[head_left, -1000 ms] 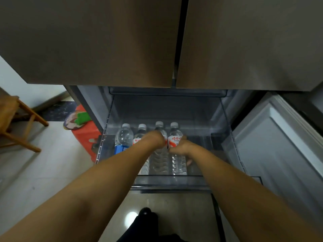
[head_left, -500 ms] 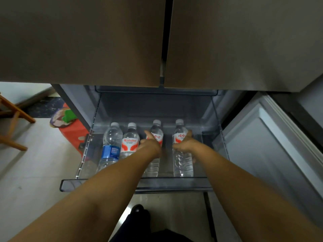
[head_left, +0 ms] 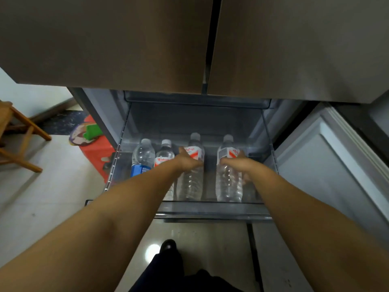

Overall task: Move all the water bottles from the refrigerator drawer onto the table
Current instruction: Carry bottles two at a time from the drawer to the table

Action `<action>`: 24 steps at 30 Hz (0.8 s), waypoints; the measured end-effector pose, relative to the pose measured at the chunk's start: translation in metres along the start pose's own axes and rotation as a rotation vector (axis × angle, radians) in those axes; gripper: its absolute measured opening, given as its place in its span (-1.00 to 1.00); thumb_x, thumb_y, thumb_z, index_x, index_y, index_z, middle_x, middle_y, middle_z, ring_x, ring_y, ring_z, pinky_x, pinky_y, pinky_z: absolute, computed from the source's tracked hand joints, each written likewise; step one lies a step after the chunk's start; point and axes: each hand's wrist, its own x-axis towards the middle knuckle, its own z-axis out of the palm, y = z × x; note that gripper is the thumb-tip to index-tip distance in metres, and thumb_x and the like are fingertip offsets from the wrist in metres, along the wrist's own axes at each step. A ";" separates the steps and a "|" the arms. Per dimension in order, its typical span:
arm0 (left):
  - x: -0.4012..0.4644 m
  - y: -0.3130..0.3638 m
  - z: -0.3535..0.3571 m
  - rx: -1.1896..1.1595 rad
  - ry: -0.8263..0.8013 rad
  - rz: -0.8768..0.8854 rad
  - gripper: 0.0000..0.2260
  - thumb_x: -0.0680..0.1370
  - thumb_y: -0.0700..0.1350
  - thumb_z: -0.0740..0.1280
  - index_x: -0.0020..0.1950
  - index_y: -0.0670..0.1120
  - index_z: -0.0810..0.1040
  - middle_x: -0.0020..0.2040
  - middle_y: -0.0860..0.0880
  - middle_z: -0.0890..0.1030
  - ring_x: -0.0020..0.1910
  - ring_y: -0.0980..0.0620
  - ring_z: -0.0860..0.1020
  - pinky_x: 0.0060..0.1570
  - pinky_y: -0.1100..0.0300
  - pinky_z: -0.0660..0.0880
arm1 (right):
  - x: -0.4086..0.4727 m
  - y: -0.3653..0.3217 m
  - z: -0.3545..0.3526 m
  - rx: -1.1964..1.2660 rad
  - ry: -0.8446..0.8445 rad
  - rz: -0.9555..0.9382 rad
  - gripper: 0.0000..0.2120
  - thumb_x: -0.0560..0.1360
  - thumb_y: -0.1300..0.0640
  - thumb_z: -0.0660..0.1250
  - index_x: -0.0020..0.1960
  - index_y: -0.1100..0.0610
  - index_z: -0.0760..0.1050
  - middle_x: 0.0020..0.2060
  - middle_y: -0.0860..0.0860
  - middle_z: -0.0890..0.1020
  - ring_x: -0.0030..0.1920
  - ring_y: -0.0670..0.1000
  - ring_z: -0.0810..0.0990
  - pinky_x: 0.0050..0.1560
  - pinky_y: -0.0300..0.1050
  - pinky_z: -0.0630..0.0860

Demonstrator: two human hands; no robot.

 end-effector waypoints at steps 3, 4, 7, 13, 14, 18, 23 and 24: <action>-0.007 0.006 -0.008 -0.340 -0.001 0.004 -0.09 0.20 0.09 0.55 0.44 -0.13 0.23 0.19 -0.14 0.52 0.11 -0.13 0.57 0.10 -0.02 0.57 | -0.018 -0.007 -0.019 0.282 -0.143 0.013 -0.52 0.40 0.08 0.43 0.28 0.16 0.42 -0.20 0.12 0.64 -0.32 0.10 0.66 -0.28 0.01 0.62; -0.017 0.011 -0.011 -0.466 -0.001 -0.002 -0.19 0.22 0.07 0.54 0.36 -0.15 0.30 0.10 -0.14 0.56 0.02 -0.12 0.60 0.04 -0.03 0.59 | -0.024 -0.010 -0.025 0.346 -0.198 0.012 -0.62 0.43 0.07 0.41 0.20 0.17 0.48 -0.24 0.11 0.64 -0.33 0.08 0.67 -0.23 0.02 0.63; -0.037 0.018 -0.024 -0.762 -0.105 -0.045 -0.62 0.48 -0.03 0.41 0.16 -0.21 0.41 -0.10 -0.13 0.57 -0.13 -0.08 0.60 0.04 0.00 0.56 | -0.043 -0.012 -0.043 0.517 -0.314 -0.016 -0.80 0.49 0.02 0.34 -0.05 0.16 0.53 -0.30 0.08 0.63 -0.32 0.06 0.65 -0.12 -0.04 0.61; -0.093 0.034 -0.022 -1.107 -0.267 -0.113 -0.67 0.52 0.07 0.36 0.03 -0.19 0.48 -0.20 -0.20 0.60 -0.21 -0.13 0.59 -0.25 -0.10 0.50 | -0.072 0.001 -0.051 0.819 -0.335 -0.079 -0.40 0.37 -0.25 0.41 0.20 0.19 0.51 -0.14 0.15 0.61 -0.13 0.13 0.62 0.19 0.13 0.52; -0.103 0.035 -0.017 -1.128 -0.289 -0.089 -0.68 0.53 0.08 0.34 -0.01 -0.19 0.50 -0.27 -0.20 0.61 -0.26 -0.13 0.60 -0.26 -0.10 0.51 | -0.078 0.004 -0.051 0.864 -0.348 -0.101 -0.38 0.37 -0.26 0.41 0.21 0.18 0.50 -0.15 0.14 0.61 -0.15 0.12 0.62 0.18 0.12 0.52; -0.131 0.036 -0.005 -1.190 -0.381 -0.019 -0.70 0.55 0.09 0.29 -0.16 -0.15 0.50 -0.47 -0.15 0.59 -0.51 -0.08 0.61 -0.41 0.08 0.59 | -0.102 0.016 -0.051 0.968 -0.383 -0.184 -0.38 0.41 -0.30 0.34 0.17 0.22 0.51 -0.20 0.18 0.63 -0.23 0.14 0.65 0.03 0.12 0.59; -0.151 0.028 0.012 -1.280 -0.501 0.001 -0.67 0.51 0.11 0.32 -0.02 -0.18 0.53 -0.22 -0.14 0.58 -0.23 -0.05 0.56 -0.15 0.07 0.58 | -0.131 0.042 -0.049 1.096 -0.370 -0.260 -0.44 0.44 -0.21 0.35 0.23 0.20 0.48 -0.25 0.17 0.65 -0.28 0.11 0.66 -0.13 0.02 0.64; -0.149 0.026 0.015 -1.267 -0.525 0.009 -0.65 0.50 0.12 0.32 0.02 -0.17 0.53 -0.17 -0.13 0.57 -0.21 -0.05 0.56 -0.12 0.07 0.59 | -0.135 0.047 -0.050 1.089 -0.372 -0.267 -0.46 0.44 -0.20 0.35 0.20 0.20 0.49 -0.25 0.16 0.65 -0.27 0.10 0.65 -0.08 0.02 0.62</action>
